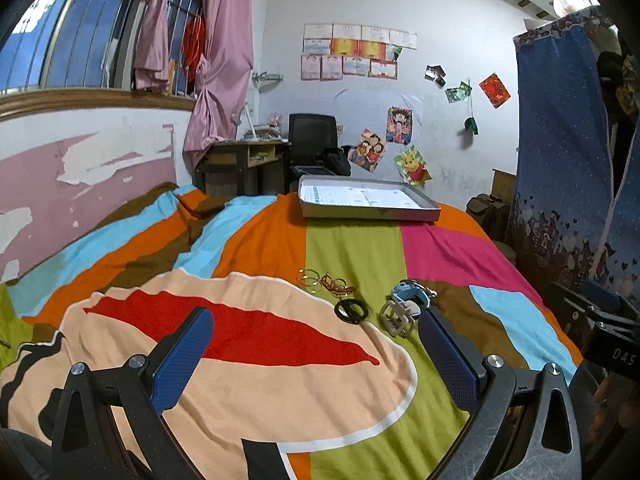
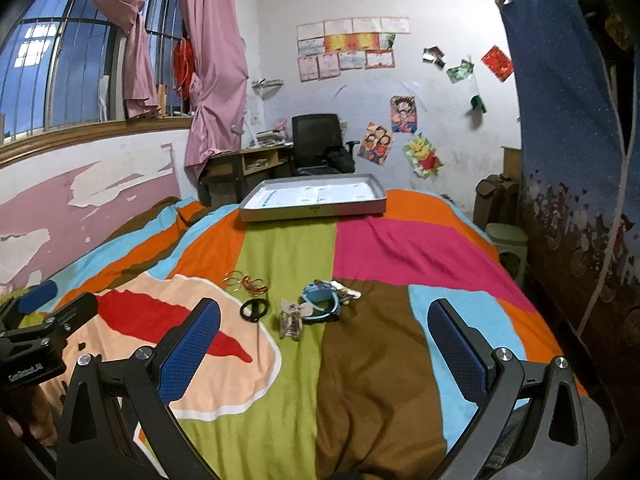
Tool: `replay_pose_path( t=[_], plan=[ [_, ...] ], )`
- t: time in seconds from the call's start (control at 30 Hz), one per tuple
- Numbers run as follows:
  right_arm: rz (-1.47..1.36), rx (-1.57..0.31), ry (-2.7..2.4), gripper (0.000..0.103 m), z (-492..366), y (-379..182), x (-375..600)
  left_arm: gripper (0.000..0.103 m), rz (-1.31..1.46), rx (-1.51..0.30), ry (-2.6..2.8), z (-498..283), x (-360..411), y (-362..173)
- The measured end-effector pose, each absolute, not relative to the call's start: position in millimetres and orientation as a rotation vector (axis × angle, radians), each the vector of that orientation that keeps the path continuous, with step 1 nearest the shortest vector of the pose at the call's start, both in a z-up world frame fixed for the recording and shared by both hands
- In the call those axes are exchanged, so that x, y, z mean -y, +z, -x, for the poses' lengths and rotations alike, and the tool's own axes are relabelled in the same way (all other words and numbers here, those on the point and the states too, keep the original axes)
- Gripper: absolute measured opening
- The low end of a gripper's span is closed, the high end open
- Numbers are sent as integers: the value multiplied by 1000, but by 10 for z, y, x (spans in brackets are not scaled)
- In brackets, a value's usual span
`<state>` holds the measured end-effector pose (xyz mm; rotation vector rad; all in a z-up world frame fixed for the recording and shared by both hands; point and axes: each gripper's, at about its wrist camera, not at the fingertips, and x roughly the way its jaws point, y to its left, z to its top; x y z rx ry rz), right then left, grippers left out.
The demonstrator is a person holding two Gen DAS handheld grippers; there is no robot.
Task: Organize jewelry
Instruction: 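Grasp the black hair tie with left tool while right tool grasps white claw clip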
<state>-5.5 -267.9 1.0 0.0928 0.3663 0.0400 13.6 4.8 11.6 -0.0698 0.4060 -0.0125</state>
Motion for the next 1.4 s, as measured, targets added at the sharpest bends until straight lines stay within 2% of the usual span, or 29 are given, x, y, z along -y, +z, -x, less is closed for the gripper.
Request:
replay_pose_path(
  t=[0.37, 0.63, 0.73, 0.8, 0.87, 1.0, 1.13, 1.3, 1.4],
  plan=[
    [-117, -449, 104, 102, -420, -7, 2726, 103, 24, -542, -68, -805, -85, 30],
    [-97, -550, 187, 102, -1131, -163, 2627, 102, 24, -629, -156, -1587, -64, -288],
    [-112, -597, 201, 96, -1368, -284, 2591, 94, 32, -669, -201, -1844, -22, -446],
    [-120, -633, 210, 91, -1523, -394, 2553, 85, 40, -699, -222, -2011, -12, -577],
    [-120, -669, 219, 80, -1680, -526, 2503, 81, 47, -725, -235, -2127, -16, -674],
    [-131, -726, 234, 76, -1896, -752, 2447, 71, 57, -760, -262, -2319, -10, -844],
    [-145, -779, 243, 68, -2077, -926, 2379, 62, 58, -794, -308, -2455, 29, -953],
    [-126, -828, 276, 62, -2235, -1095, 2257, 42, 86, -847, -361, -2647, 51, -1109],
    [-108, -864, 290, 57, -2318, -1202, 2154, 36, 120, -881, -390, -2749, 26, -1214]
  ],
)
